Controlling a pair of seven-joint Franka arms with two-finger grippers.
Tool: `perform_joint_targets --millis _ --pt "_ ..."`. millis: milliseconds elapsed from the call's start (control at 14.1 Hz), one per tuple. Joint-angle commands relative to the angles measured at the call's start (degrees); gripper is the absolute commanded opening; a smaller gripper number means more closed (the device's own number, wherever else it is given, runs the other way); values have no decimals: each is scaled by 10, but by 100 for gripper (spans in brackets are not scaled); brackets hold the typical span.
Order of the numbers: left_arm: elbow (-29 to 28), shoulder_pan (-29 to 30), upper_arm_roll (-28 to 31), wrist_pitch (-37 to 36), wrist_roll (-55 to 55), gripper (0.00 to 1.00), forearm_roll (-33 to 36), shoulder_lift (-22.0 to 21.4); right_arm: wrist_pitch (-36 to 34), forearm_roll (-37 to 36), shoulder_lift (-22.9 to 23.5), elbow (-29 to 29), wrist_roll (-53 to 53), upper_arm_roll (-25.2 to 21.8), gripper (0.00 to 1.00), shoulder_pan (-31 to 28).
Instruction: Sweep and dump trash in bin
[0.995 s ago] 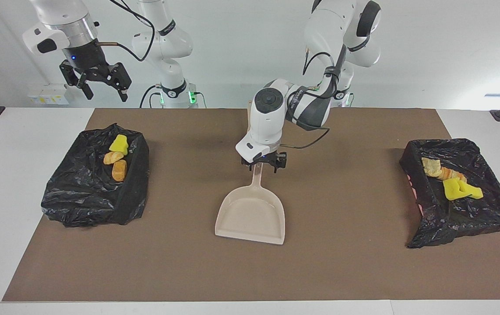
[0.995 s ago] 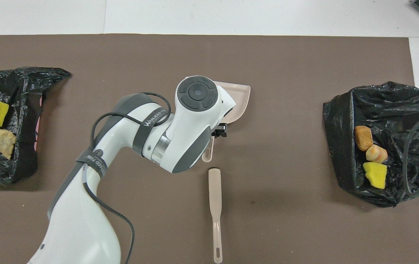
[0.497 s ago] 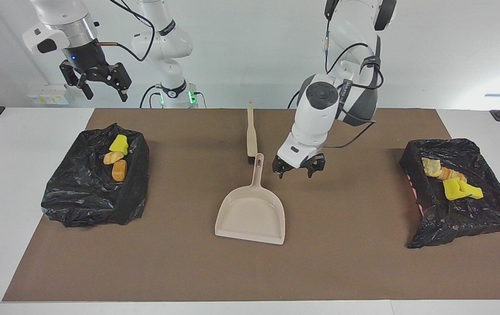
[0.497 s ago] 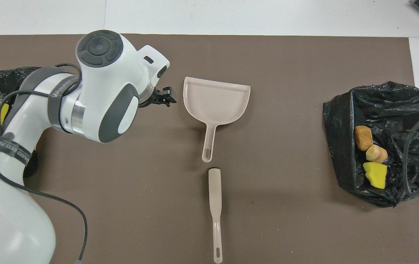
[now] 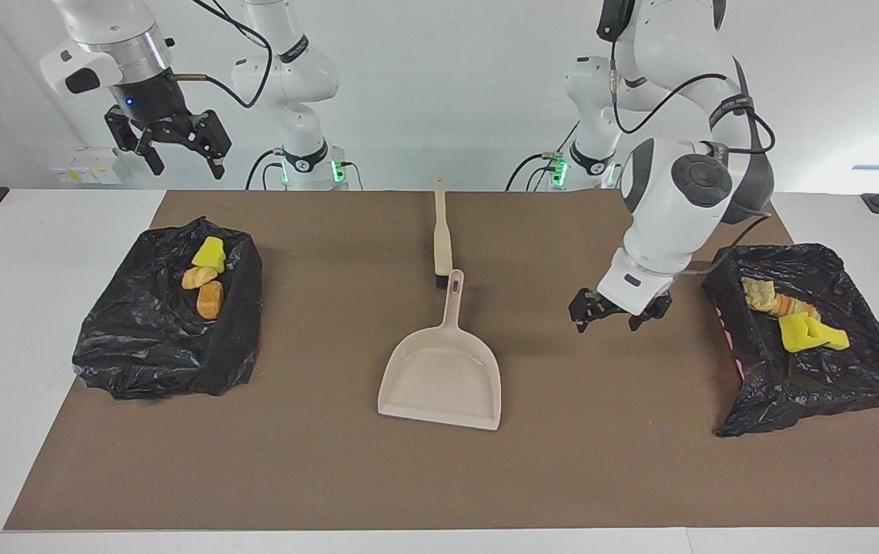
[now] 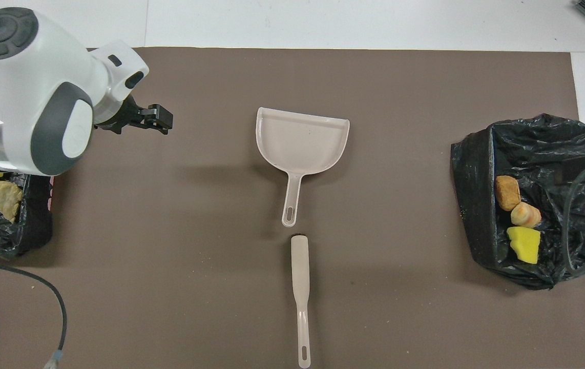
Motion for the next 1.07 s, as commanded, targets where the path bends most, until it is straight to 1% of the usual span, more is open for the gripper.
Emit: perform_joint_targets --millis 0,71,213,355,497,711,782,995 --pt "-12 47 -5 -25 76 100 -9 -27 -4 -2 -6 -5 -11 3 100 -4" --pt "-12 63 -5 -28 99 100 -9 -33 -4 -2 -6 -5 -11 3 100 -4" --pt "-12 84 -5 -30 107 100 -8 -38 -4 -2 -6 -6 -11 3 100 -4" --pt "-16 85 1 -32 104 100 -2 -43 -4 -2 -6 -5 -11 3 100 -4" --pt "-20 88 3 -45 115 100 -2 -56 -4 -2 -6 -5 -11 3 100 -4" --pt "-20 132 6 -55 162 100 -2 -68 -4 -2 -6 -6 -11 3 100 -3" --pt "-18 144 6 -56 161 100 -2 -68 -4 -2 -6 -5 -11 3 100 -4" --pt "-18 148 6 -54 142 100 -7 -68 -4 -2 -6 -5 -11 3 100 -4"
